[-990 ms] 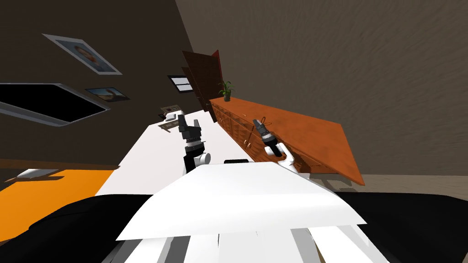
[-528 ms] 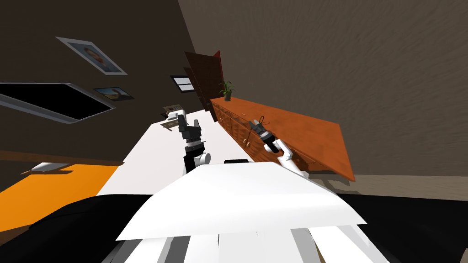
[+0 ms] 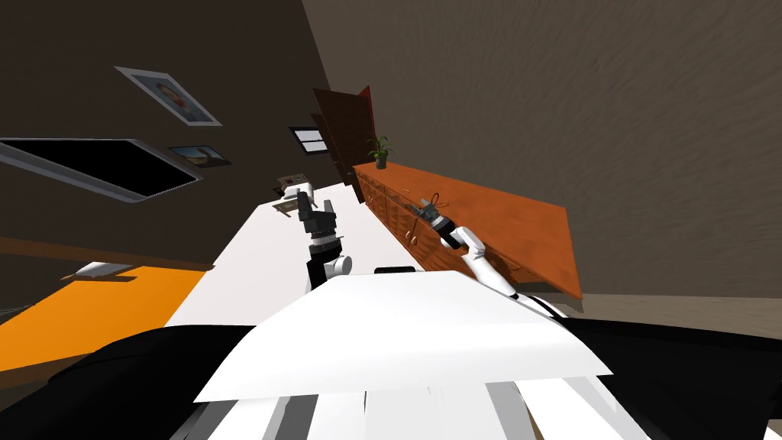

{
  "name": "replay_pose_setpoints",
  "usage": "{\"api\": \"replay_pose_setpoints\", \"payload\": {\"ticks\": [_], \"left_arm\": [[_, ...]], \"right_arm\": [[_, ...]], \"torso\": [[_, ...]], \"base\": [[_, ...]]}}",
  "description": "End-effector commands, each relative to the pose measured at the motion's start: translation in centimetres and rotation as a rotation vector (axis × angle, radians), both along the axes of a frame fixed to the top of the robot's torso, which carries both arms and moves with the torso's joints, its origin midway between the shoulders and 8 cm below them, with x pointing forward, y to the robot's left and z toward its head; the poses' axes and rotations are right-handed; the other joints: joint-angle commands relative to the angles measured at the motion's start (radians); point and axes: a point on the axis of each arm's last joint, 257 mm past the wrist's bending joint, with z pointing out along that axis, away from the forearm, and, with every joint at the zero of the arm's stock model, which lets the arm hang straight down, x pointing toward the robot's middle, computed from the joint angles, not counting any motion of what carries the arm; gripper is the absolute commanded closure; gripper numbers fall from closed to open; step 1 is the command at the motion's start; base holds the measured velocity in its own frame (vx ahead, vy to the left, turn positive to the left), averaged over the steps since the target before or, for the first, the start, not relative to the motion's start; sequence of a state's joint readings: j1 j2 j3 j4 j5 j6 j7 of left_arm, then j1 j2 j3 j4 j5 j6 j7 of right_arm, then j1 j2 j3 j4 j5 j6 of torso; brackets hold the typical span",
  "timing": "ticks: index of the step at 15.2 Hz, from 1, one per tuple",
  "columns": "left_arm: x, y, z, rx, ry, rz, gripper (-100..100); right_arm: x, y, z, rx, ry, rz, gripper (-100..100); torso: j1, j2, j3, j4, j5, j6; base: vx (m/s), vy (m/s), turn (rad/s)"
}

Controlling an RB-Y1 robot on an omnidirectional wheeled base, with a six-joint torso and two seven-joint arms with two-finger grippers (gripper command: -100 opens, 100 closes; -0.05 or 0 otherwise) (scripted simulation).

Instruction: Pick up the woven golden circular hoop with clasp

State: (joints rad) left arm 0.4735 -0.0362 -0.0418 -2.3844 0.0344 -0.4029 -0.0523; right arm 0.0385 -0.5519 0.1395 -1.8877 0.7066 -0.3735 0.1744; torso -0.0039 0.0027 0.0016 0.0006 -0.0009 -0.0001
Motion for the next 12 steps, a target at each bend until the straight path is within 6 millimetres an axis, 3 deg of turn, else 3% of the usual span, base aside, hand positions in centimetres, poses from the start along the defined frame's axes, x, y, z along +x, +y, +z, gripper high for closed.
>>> {"api": "replay_pose_setpoints", "payload": {"ticks": [1, 2, 4, 5, 12], "left_arm": [[0.0, 0.0, 0.0, 0.000, 0.000, 0.000, 0], [0.0, 0.0, 0.0, 0.000, 0.000, 0.000, 0], [0.0, 0.0, 0.0, 0.000, 0.000, 0.000, 0], [0.0, 0.0, 0.0, 0.000, 0.000, 0.000, 0], [0.0, 0.0, 0.0, 0.000, 0.000, 0.000, 0]], "right_arm": [[0.3, 0.2, -0.4, -0.046, -0.012, -0.005, -100], [1.3, 0.4, -0.9, -0.120, -0.033, -0.011, -100], [1.3, 0.5, -1.1, -0.144, -0.040, -0.015, -100], [2.3, 0.7, -1.5, -0.218, -0.062, -0.022, -100], [4.4, 0.8, -2.8, -0.433, -0.134, -0.048, -100]], "torso": [[0.000, 0.000, 0.000, 0.000, 0.000, 0.000], [0.000, 0.000, 0.000, 0.000, 0.000, 0.000], [0.000, 0.000, 0.000, 0.000, 0.000, 0.000], [0.000, 0.000, 0.000, 0.000, 0.000, 0.000], [0.000, -0.001, 0.000, 0.000, 0.000, 0.000]], "base": [[-0.036, -0.044, 0.017], [-0.044, -0.047, 0.036], [-0.041, -0.046, 0.037], [-0.043, -0.046, 0.028], [-0.040, -0.045, 0.040]]}}
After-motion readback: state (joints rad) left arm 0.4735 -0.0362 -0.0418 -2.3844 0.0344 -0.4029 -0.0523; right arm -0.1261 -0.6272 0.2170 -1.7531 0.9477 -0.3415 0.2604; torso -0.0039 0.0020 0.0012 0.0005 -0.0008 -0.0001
